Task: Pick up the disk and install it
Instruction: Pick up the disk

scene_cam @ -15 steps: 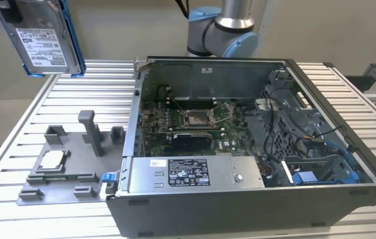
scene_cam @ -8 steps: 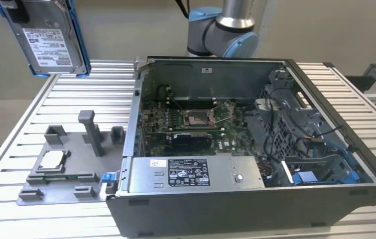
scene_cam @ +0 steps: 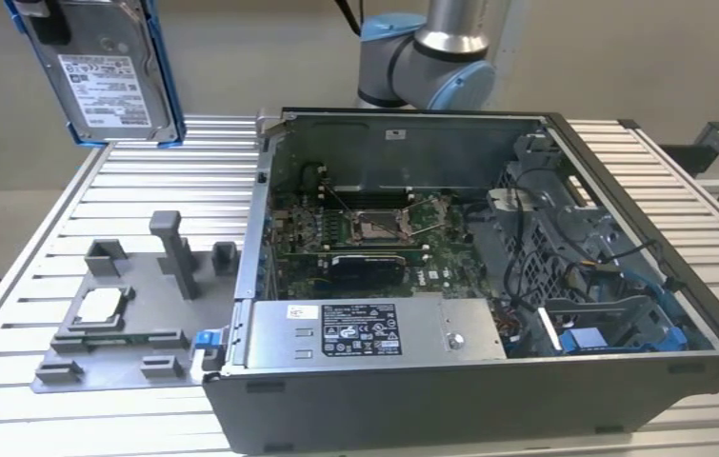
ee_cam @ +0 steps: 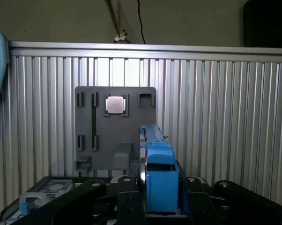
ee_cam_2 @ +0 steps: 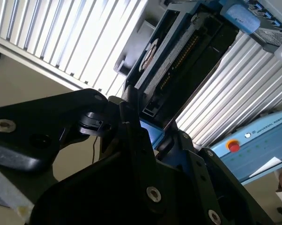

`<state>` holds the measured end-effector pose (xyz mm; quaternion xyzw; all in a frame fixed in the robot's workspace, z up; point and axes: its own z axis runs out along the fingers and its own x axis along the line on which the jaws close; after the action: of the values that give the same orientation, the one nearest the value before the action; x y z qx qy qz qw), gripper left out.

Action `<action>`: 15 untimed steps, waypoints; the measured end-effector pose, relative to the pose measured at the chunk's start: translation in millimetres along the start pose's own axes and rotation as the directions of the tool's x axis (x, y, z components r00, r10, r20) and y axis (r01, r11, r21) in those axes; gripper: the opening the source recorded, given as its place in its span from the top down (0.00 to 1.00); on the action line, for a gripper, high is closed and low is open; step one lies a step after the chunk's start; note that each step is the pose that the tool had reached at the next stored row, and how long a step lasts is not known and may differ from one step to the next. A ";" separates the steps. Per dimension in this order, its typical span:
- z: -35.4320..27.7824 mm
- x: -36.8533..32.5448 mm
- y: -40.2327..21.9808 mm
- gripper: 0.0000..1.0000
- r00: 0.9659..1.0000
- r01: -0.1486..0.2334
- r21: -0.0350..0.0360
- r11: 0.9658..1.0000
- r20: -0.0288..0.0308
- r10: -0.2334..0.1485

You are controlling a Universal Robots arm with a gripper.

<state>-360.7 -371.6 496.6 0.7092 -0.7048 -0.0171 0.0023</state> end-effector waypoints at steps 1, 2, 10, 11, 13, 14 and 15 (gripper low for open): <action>-0.1 0.0 -1.7 1.00 1.000 0.000 0.000 1.000 0.000 0.000; -0.1 0.0 -3.1 1.00 1.000 0.000 0.000 1.000 0.000 0.000; -0.5 0.1 -17.7 1.00 1.000 0.000 0.000 1.000 0.000 0.000; -0.6 0.1 -19.5 1.00 1.000 0.000 0.000 1.000 0.000 0.000; -0.7 0.2 -23.3 1.00 1.000 0.000 -0.001 1.000 0.000 0.000; -0.8 0.2 -25.2 1.00 1.000 0.000 -0.001 1.000 0.000 0.000; -0.8 0.1 -27.1 1.00 1.000 0.000 -0.001 1.000 0.000 0.000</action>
<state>-333.5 -371.6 496.6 0.7092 -0.7048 -0.0173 0.0025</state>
